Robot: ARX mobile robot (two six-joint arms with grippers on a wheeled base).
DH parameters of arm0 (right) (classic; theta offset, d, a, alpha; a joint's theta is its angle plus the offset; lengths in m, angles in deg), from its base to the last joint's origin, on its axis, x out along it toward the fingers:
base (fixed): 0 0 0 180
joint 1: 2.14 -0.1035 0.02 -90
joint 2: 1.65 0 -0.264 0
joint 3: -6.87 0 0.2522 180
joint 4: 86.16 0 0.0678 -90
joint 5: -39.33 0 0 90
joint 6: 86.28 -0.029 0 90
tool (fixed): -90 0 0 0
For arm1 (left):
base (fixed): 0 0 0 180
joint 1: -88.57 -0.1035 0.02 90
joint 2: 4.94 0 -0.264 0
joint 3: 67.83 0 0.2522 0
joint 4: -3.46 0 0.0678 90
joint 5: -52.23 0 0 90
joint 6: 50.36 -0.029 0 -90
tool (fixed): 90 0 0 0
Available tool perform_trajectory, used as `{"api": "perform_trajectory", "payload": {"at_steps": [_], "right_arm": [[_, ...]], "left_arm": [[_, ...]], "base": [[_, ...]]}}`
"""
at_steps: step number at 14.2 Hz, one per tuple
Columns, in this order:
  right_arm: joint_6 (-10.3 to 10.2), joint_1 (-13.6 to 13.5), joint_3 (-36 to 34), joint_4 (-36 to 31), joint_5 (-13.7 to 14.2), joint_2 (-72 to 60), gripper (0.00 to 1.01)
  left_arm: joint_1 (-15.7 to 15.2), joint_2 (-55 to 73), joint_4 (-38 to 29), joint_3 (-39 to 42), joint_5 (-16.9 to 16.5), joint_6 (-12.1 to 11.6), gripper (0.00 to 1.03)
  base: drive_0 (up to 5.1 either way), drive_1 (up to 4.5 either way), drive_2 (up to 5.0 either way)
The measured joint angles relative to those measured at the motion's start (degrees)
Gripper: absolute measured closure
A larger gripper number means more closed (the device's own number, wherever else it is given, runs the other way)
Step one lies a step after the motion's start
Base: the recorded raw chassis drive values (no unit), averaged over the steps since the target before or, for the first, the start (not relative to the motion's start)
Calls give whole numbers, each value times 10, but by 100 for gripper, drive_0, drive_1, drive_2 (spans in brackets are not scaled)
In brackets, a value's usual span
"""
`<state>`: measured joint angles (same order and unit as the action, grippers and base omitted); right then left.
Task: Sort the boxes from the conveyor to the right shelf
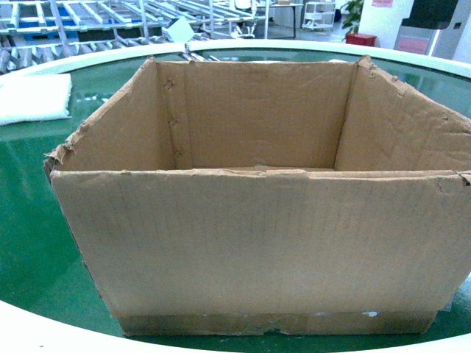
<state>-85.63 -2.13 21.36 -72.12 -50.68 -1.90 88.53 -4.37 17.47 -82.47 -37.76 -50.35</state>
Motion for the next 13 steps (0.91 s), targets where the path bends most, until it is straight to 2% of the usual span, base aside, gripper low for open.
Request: {"api": "perform_trajectory", "payload": {"at_steps": [11, 12, 13], "right_arm": [[0, 0, 0, 0, 0, 0, 3], [2, -3, 0, -8, 5, 0, 3], [5, -18, 0, -17, 18, -1, 3]], "left_arm": [[0, 0, 0, 0, 0, 0, 5], [0, 0, -5, 0, 2, 0, 5], [0, 2, -9, 0, 7, -3, 5]], "base": [[0, 0, 0], [0, 0, 0], [0, 0, 0]]}}
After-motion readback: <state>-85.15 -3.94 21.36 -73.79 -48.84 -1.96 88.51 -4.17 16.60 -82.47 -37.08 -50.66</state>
